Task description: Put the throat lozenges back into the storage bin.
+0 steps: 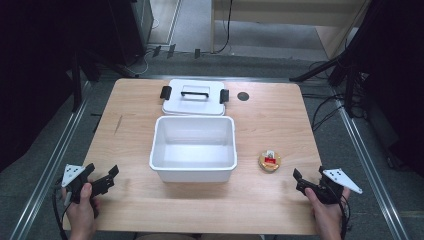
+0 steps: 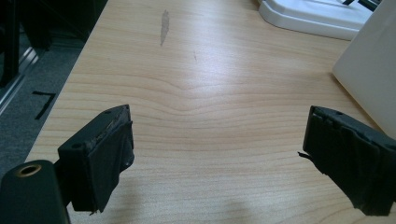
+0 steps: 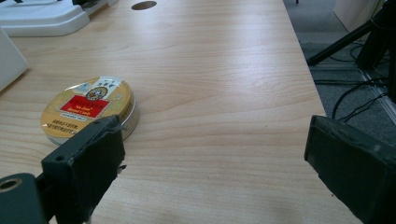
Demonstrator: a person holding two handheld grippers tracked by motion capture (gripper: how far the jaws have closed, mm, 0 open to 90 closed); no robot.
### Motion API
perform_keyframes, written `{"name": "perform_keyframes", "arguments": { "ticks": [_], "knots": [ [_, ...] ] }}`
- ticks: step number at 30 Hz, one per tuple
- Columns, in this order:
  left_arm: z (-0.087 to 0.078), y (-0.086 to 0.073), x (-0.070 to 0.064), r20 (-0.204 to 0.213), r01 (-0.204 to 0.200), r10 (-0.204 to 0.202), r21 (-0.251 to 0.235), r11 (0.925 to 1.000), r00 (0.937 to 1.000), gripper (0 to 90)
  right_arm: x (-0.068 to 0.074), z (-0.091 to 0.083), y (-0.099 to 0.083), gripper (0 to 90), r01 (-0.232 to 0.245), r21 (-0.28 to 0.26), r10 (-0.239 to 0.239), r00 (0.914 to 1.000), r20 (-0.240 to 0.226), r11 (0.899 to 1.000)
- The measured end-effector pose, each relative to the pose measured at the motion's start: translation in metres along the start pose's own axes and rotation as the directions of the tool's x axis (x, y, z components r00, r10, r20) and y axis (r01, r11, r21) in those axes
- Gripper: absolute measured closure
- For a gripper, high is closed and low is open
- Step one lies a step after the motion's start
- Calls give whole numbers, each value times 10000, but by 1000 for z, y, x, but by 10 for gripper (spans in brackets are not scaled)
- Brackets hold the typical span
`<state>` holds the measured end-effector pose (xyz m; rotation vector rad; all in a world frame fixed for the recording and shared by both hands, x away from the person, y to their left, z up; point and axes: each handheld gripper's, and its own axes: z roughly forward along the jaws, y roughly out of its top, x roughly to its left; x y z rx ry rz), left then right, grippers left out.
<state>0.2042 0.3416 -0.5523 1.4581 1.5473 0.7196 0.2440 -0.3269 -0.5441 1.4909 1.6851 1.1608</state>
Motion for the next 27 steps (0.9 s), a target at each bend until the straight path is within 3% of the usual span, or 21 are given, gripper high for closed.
{"name": "perform_keyframes", "arguments": {
  "ticks": [11, 14, 19, 25, 27],
  "knots": [
    [1, 0, -2, -175, -110, 108, -110, 9999, 9998, 98, 3, 0, -1, 64, 199, 148, -198, 9998, -38, 9997],
    [1, 0, -3, -310, -121, 118, -104, 9999, 9995, 140, 5, 1, 0, 67, 357, 243, -358, 9994, 27, 9991],
    [0, 0, -2, -261, -132, 128, -150, 9998, 9996, 136, 7, 2, 0, 75, 608, 437, -612, 9981, 72, 9972],
    [2, 1, -3, -177, -193, 193, 42, 9998, 9997, 73, 8, 4, 1, 78, 688, 617, -688, 9976, -27, 9957],
    [2, 1, -3, 48, -325, 325, 190, 9993, 9995, 5, 9, 4, 2, 78, 668, 755, -658, 9977, -156, 9949]
  ]
}}
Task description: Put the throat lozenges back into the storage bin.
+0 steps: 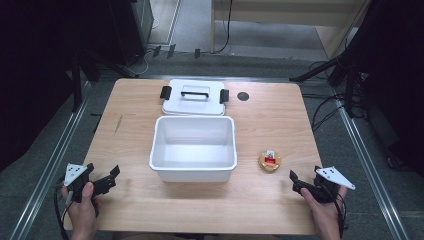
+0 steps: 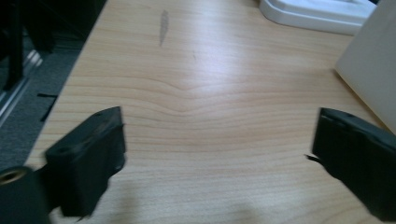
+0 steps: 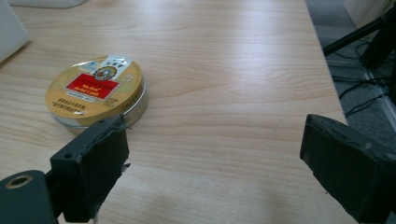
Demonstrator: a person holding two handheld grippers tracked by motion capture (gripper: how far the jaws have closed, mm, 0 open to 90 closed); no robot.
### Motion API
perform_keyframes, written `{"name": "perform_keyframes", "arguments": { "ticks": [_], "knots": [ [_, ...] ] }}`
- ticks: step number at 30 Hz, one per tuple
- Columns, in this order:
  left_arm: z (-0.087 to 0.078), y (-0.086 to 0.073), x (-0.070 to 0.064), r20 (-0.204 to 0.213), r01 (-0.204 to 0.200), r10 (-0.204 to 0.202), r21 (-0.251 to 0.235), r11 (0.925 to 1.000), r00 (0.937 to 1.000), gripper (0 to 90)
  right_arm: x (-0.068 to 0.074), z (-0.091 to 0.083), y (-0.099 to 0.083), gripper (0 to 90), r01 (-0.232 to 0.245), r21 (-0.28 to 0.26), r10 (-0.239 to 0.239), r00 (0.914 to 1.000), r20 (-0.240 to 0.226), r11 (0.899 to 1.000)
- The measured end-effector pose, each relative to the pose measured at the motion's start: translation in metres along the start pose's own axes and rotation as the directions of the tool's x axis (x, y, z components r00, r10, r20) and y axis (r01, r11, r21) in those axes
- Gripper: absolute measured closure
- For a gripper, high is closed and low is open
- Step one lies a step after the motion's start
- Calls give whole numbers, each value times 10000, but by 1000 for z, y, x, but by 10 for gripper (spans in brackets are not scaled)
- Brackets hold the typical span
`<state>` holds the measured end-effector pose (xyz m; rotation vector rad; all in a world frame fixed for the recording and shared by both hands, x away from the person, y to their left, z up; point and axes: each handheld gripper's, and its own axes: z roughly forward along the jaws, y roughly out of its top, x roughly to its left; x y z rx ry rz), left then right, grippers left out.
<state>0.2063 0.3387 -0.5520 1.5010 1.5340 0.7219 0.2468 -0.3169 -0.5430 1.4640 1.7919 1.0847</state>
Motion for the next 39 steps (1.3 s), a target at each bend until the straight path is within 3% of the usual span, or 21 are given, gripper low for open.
{"name": "perform_keyframes", "arguments": {
  "ticks": [6, 15, 22, 28, 32, 37, 39],
  "knots": [
    [2, 0, -4, -107, -298, 299, 149, 9994, 9995, 0, 6, 0, 9, 86, 333, 370, -329, 9994, -109, 9988],
    [2, 0, -4, -143, -267, 270, 177, 9995, 9995, 0, 10, 1, 28, 93, 766, 1261, -754, 9971, -143, 9891],
    [2, 0, -2, -82, -72, 73, 152, 9999, 9999, 0, 14, 4, 46, 105, 1388, 2321, -1370, 9903, -240, 9627],
    [2, 1, -2, 6, -185, 185, 284, 9994, 9998, 0, 18, 5, 63, 120, 1863, 2926, -1832, 9823, -383, 9379],
    [3, 1, -1, 37, -186, 185, 384, 9991, 9998, 0, 23, 10, 71, 123, 2334, 3591, -2242, 9722, -675, 9037],
    [4, 2, -1, 77, -191, 188, 469, 9987, 9998, 0, 34, 19, 81, 129, 3228, 4413, -2949, 9463, -1326, 8373],
    [4, 2, -2, 93, -212, 208, 496, 9985, 9997, 0, 38, 22, 86, 131, 3393, 4680, -3027, 9405, -1541, 8160]
  ]
}}
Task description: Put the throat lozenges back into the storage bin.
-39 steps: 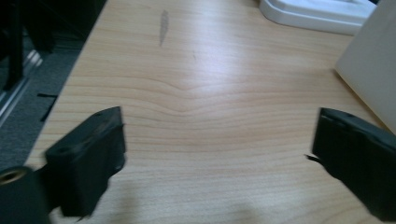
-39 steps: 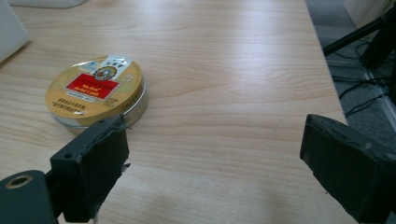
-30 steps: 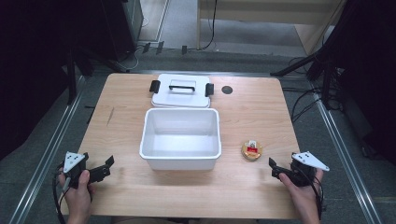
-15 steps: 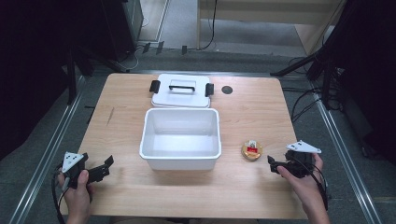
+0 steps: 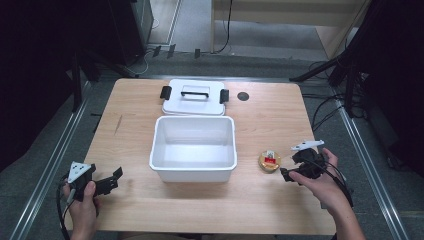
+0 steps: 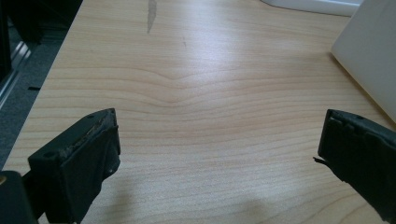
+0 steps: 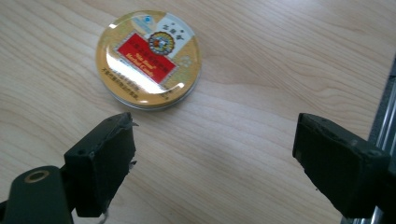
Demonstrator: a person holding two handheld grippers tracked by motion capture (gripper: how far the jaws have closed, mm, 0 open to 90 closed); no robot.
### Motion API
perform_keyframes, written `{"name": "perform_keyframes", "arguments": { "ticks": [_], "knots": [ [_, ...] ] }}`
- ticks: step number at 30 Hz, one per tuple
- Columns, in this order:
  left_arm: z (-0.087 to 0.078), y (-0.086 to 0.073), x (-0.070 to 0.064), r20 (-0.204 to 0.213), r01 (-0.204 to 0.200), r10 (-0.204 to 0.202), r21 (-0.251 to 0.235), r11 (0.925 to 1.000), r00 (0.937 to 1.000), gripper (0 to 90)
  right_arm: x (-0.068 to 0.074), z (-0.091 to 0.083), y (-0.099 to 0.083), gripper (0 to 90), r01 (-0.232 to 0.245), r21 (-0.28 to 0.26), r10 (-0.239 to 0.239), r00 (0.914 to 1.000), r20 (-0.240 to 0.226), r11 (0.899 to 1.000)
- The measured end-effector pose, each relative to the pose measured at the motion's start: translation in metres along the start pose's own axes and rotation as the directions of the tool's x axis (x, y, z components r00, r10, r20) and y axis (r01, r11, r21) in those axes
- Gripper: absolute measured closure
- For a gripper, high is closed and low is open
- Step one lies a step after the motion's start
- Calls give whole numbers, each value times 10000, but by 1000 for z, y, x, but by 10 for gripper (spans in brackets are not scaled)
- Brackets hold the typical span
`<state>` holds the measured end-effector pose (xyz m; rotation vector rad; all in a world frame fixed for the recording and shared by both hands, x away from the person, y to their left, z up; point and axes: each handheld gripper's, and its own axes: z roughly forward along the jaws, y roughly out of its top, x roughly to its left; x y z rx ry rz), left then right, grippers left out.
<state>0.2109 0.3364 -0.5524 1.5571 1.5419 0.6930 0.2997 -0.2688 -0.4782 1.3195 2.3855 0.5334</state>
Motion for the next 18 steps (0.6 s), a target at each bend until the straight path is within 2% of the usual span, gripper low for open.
{"name": "perform_keyframes", "arguments": {
  "ticks": [5, 8, 12, 16, 18],
  "knots": [
    [0, 0, 0, 48, -39, 39, 46, 10000, 10000, 0, 8, 4, 19, 120, 695, 858, -667, 9972, -347, 9939],
    [1, 0, 0, 61, -73, 72, 81, 9999, 10000, 0, 12, 10, 31, 78, 943, 1527, -857, 9944, -619, 9838],
    [1, 0, -2, 75, -149, 148, 154, 9998, 9999, 0, 16, 20, 44, 62, 1211, 2117, -1064, 9911, -795, 9698],
    [1, 0, -1, 140, -157, 155, 149, 9998, 9998, 0, 21, 28, 55, 62, 1358, 2396, -1159, 9887, -955, 9613],
    [1, 0, -2, 151, -172, 170, 146, 9997, 9997, 0, 25, 31, 59, 90, 1417, 2501, -1215, 9881, -944, 9578]
  ]
}}
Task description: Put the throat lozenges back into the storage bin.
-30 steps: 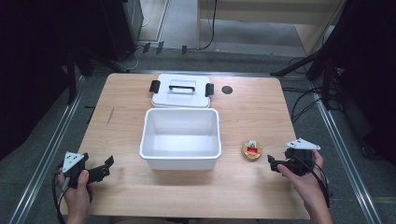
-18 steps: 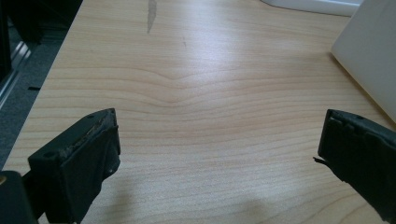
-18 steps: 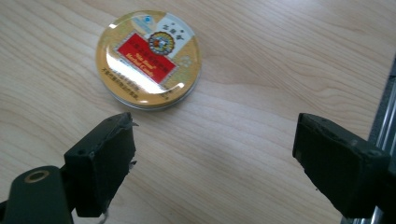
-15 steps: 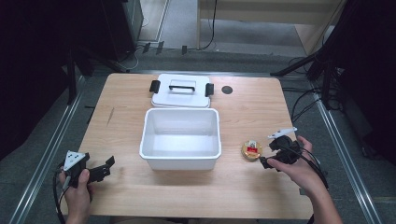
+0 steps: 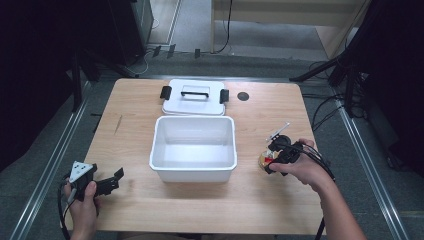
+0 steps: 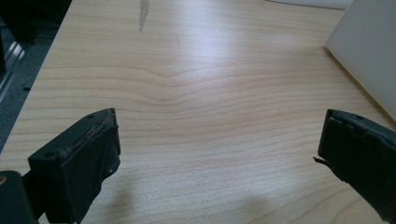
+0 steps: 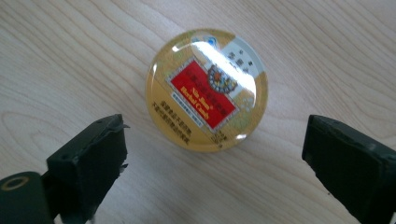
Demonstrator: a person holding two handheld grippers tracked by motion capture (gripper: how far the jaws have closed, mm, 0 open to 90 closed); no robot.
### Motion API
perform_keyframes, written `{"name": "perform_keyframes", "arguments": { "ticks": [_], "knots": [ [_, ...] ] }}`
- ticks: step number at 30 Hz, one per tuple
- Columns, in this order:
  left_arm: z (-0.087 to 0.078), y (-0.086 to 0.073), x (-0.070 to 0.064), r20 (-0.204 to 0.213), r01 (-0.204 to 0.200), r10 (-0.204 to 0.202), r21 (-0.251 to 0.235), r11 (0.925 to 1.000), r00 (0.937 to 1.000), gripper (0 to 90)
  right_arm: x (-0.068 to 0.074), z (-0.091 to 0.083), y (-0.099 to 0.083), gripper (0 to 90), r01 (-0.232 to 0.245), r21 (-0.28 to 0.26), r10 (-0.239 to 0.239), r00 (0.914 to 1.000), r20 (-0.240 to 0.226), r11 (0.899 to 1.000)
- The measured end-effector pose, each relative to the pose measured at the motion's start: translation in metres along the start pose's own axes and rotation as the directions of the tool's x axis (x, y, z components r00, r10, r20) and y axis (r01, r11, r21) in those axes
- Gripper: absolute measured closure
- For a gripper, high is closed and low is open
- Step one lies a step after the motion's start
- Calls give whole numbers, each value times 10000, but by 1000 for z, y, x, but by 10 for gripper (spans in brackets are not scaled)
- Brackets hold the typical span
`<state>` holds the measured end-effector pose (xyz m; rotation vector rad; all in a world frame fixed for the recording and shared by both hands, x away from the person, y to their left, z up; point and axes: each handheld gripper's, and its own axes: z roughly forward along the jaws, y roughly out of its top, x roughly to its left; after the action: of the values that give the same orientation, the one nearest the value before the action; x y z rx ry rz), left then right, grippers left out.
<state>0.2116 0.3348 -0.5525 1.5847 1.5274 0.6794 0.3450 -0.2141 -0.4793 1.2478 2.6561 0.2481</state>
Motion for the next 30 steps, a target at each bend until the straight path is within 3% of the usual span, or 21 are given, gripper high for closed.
{"name": "perform_keyframes", "arguments": {
  "ticks": [6, 13, 18, 30],
  "knots": [
    [0, 0, 0, 47, -56, 56, 32, 10000, 10000, 0, 2, 10, 11, 122, -48, 555, 53, 9999, -97, 9984],
    [0, 0, -1, 75, -76, 76, 48, 10000, 9999, 0, -1, 20, 19, 104, -666, 1003, 707, 9968, -372, 9927],
    [0, 0, 0, 99, -62, 61, 61, 10000, 9999, 0, -3, 27, 23, 106, -1095, 1343, 1139, 9932, -256, 9849],
    [0, 0, 0, 154, -54, 53, 55, 10000, 9999, 0, -4, 35, 30, 194, -1409, 1604, 1481, 9884, -341, 9770]
  ]
}}
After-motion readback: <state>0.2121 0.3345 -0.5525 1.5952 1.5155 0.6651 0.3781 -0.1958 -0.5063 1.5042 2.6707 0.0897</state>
